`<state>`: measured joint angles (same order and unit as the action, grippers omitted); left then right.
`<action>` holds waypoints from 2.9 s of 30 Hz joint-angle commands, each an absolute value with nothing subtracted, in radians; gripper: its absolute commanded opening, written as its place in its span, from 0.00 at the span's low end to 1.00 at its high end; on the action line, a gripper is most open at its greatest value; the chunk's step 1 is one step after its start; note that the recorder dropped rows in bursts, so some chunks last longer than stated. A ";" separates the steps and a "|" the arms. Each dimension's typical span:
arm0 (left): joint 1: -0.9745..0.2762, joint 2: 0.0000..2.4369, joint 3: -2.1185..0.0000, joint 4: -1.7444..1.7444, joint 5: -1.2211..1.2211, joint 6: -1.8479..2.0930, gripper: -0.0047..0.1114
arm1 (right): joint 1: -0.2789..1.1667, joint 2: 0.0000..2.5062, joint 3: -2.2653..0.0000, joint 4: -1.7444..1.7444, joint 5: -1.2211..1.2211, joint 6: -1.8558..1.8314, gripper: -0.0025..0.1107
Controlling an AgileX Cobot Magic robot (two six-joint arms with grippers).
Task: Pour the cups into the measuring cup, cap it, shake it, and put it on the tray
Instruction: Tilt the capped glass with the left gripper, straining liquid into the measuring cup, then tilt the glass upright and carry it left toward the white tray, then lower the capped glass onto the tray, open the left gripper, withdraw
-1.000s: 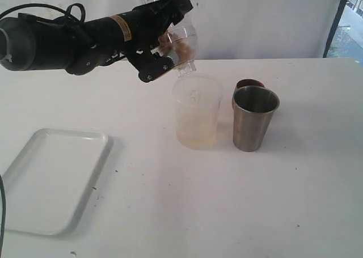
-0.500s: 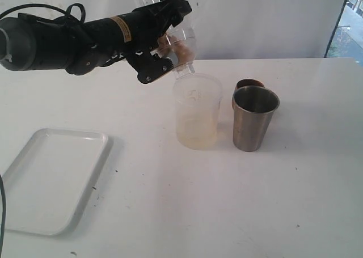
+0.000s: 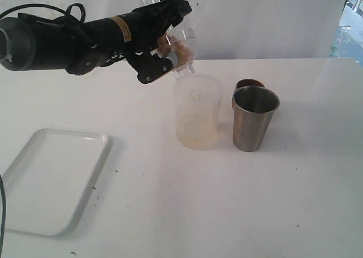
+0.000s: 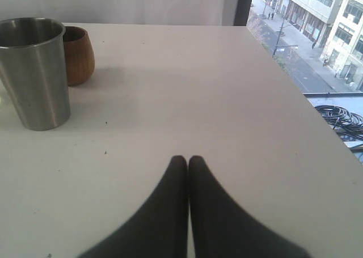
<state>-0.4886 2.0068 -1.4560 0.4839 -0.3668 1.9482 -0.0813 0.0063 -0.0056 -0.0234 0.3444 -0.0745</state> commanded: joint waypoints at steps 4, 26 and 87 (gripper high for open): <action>-0.491 1.982 -1.466 0.488 -0.389 1.946 0.04 | -0.089 0.000 0.000 -0.025 0.340 -0.074 0.02; -0.476 1.965 -1.466 -1.010 -0.561 1.595 0.04 | -0.089 0.000 0.000 -0.025 0.340 -0.074 0.02; -0.162 1.854 -0.341 0.052 -1.221 0.071 0.94 | -0.089 0.000 0.000 -0.025 0.340 -0.074 0.02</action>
